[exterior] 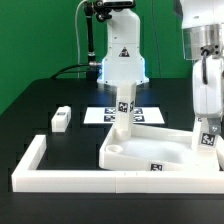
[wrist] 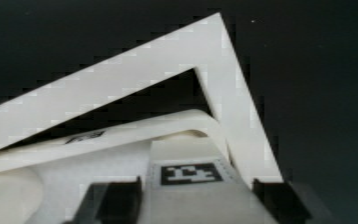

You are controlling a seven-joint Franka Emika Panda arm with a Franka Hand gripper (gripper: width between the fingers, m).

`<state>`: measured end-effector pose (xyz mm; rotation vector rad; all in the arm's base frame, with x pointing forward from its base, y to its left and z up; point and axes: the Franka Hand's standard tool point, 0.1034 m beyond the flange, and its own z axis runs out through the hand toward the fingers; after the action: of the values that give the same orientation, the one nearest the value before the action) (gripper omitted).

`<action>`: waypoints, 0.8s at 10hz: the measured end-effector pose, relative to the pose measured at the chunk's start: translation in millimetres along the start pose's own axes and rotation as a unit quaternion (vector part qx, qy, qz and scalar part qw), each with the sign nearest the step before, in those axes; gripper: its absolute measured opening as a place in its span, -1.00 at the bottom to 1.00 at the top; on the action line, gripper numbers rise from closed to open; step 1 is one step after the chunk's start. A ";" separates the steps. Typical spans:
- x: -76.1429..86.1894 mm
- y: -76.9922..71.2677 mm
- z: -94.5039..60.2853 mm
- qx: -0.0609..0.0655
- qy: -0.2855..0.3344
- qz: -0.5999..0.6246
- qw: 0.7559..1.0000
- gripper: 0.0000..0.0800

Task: Assemble desk

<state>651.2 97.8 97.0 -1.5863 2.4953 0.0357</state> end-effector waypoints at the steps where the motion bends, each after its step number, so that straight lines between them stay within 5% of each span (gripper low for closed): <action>1: 2.9 -1.7 -0.7 0.003 0.007 0.032 0.999 -0.27; 3: 4.4 -1.9 -0.3 0.004 0.009 0.020 1.000 -0.26; 4: 4.3 -2.2 -0.8 0.005 0.009 0.018 1.000 0.23; 5: 6.1 -6.9 -14.2 0.009 0.003 -0.010 1.000 0.23; 6: 13.3 -11.3 -38.4 0.019 -0.007 -0.019 1.000 0.55; 8: 28.2 -25.3 -66.3 0.035 -0.014 -0.033 0.999 0.61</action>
Offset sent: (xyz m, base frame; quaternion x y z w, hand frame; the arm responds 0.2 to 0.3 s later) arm 0.0000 0.0000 0.0000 0.0000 0.0000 0.0000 1.0000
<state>652.9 53.8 159.4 -1.6280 2.3940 -0.0379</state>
